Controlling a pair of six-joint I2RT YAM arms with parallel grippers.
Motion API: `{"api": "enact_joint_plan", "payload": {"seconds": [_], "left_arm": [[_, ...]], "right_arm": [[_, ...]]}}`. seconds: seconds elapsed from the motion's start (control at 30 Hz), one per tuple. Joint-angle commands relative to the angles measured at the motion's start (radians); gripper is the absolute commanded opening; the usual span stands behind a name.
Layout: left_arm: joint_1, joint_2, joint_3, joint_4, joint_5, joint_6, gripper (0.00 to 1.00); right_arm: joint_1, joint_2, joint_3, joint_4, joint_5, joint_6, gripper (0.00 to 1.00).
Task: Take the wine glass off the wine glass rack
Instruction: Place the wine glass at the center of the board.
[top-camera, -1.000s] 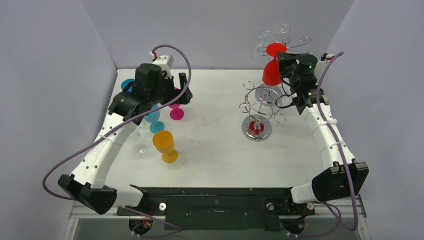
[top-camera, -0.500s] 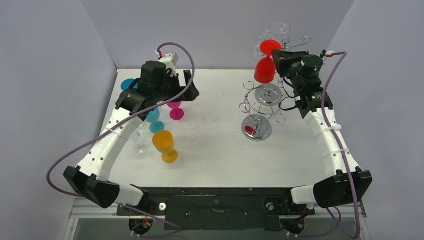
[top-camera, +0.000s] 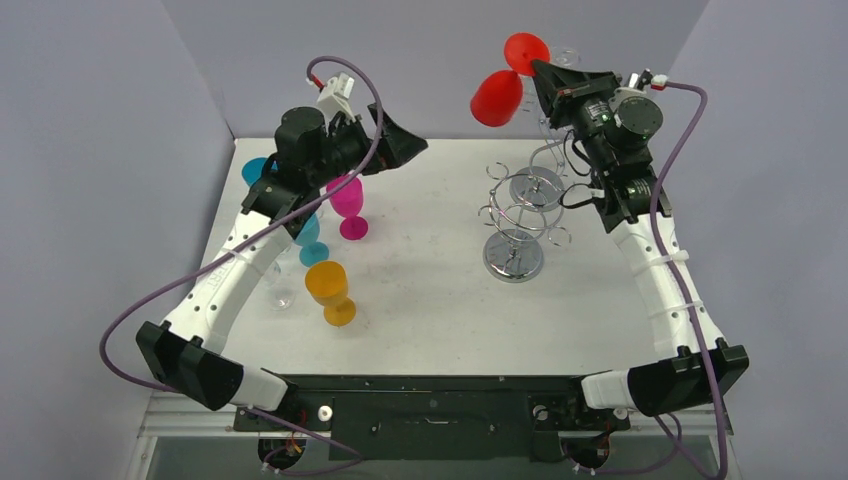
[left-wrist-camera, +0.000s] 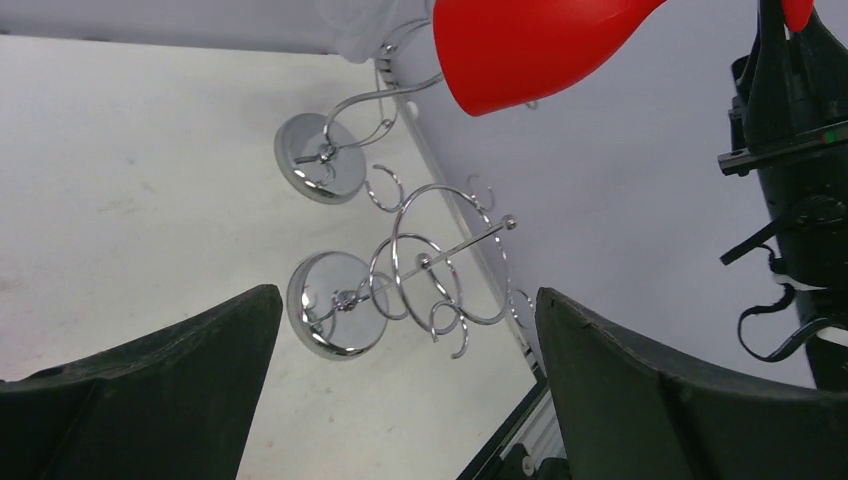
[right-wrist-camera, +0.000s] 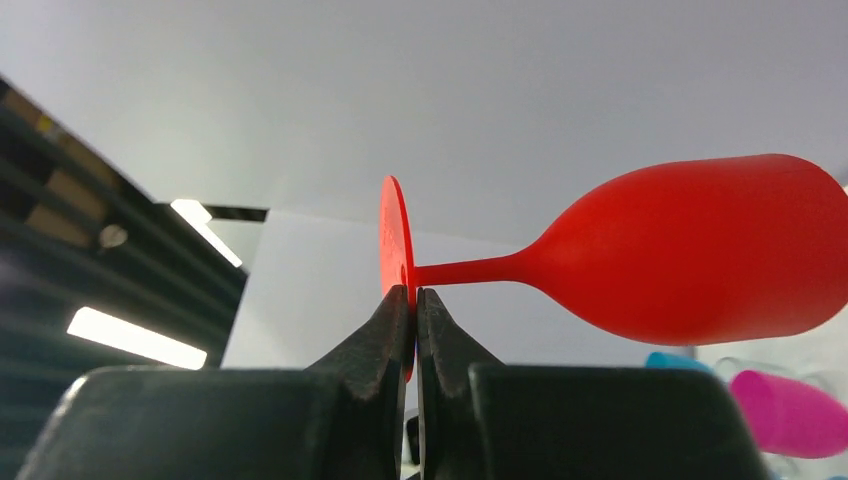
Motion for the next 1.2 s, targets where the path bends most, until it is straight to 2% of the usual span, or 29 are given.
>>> {"api": "enact_joint_plan", "payload": {"seconds": [0.0, 0.13, 0.37, 0.53, 0.73, 0.97, 1.17], "left_arm": [[0.050, -0.003, -0.045, 0.350, 0.114, -0.171, 0.96], [0.108, 0.032, -0.064, 0.508, 0.221, -0.264, 0.96], [0.187, 0.058, -0.161, 0.826, 0.330, -0.431, 0.96], [0.228, 0.080, -0.159, 0.887, 0.373, -0.480, 0.97], [0.254, 0.127, -0.150, 1.092, 0.436, -0.617, 1.00], [0.257, 0.177, -0.096, 1.240, 0.486, -0.729, 0.76], [0.258, 0.209, -0.096, 1.476, 0.478, -0.910, 0.58]], "right_arm": [[0.043, 0.046, 0.068, 0.202, -0.109, 0.156, 0.00], [0.082, 0.109, 0.095, 0.325, -0.151, 0.264, 0.00], [0.153, 0.148, 0.115, 0.387, -0.153, 0.337, 0.00], [0.181, 0.151, 0.116, 0.398, -0.150, 0.367, 0.00], [0.205, 0.156, 0.109, 0.430, -0.162, 0.410, 0.00], [0.216, 0.165, 0.089, 0.501, -0.176, 0.480, 0.00], [0.225, 0.168, 0.055, 0.576, -0.193, 0.549, 0.00]]}}
